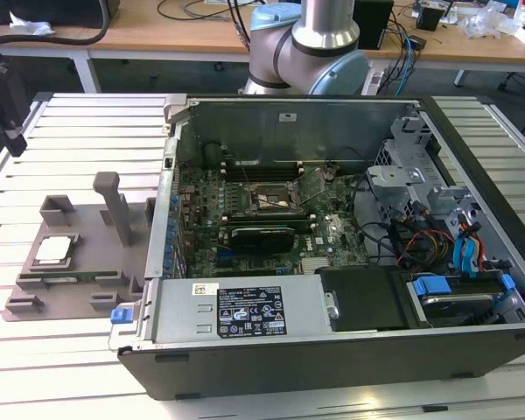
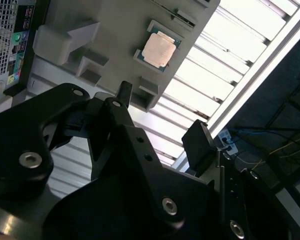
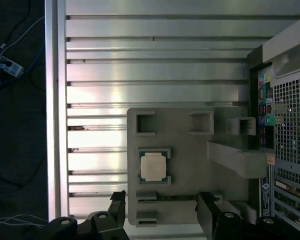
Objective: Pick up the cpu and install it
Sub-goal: 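Pick up the cpu and move it towards the insertion slot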
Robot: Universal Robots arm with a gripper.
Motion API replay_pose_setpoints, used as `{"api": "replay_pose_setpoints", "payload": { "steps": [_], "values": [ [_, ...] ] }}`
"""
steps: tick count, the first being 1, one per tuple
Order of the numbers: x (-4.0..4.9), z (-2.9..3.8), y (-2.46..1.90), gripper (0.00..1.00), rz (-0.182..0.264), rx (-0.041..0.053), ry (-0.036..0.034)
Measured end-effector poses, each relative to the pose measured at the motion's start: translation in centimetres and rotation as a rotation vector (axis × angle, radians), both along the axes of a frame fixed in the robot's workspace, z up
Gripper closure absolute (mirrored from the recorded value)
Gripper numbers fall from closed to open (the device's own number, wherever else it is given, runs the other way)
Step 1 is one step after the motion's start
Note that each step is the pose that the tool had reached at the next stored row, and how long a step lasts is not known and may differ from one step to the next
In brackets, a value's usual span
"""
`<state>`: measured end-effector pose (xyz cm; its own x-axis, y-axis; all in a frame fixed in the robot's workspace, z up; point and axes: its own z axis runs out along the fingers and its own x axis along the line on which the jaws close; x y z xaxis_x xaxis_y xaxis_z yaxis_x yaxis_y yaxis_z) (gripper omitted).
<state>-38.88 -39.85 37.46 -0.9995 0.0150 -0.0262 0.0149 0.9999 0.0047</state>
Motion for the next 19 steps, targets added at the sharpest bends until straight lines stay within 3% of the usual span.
{"api": "replay_pose_setpoints", "payload": {
  "steps": [19],
  "values": [
    [0.0, -1.73, 0.0, 0.32, 0.0, 0.0, 0.0]
  ]
}}
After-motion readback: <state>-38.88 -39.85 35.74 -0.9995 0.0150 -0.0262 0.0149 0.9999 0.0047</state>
